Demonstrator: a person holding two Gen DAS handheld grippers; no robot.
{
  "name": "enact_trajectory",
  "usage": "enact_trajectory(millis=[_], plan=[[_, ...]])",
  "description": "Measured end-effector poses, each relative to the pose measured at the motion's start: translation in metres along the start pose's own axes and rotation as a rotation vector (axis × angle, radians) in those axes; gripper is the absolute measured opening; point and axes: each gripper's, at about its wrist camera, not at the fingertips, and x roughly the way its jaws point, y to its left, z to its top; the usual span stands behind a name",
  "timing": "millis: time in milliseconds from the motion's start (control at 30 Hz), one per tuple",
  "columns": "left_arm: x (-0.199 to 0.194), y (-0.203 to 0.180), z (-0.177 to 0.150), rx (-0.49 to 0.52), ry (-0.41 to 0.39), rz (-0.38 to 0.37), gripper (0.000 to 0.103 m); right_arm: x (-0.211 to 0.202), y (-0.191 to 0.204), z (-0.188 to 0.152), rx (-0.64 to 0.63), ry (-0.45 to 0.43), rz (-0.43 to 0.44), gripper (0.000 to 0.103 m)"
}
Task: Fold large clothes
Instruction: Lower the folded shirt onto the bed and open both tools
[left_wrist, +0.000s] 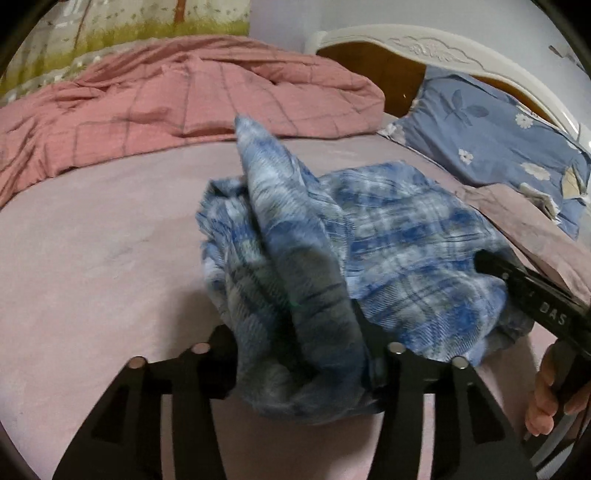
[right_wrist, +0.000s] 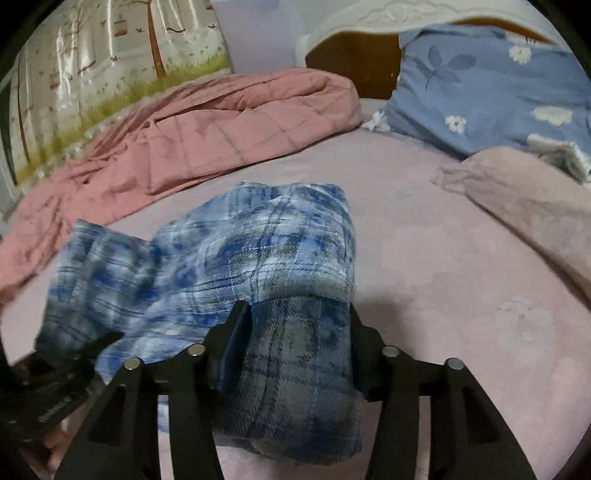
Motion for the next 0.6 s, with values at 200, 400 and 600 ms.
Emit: enact_trajectory(millis=[200, 400, 600], plan=[[-0.073, 0.000, -0.011, 0.087, -0.284, 0.167, 0.085, -0.063, 0.017, -0.011, -0.050, -0.200, -0.089, 0.088], [-0.138, 0.025, -0.034, 0.071, -0.405, 0.305, 0.092, -0.114, 0.050, -0.034, -0.091, -0.266, 0.000, 0.088], [-0.227, 0.086, -0.059, -0.004, -0.494, 0.371, 0.103, -0.160, 0.088, -0.046, -0.058, -0.356, 0.153, 0.103]])
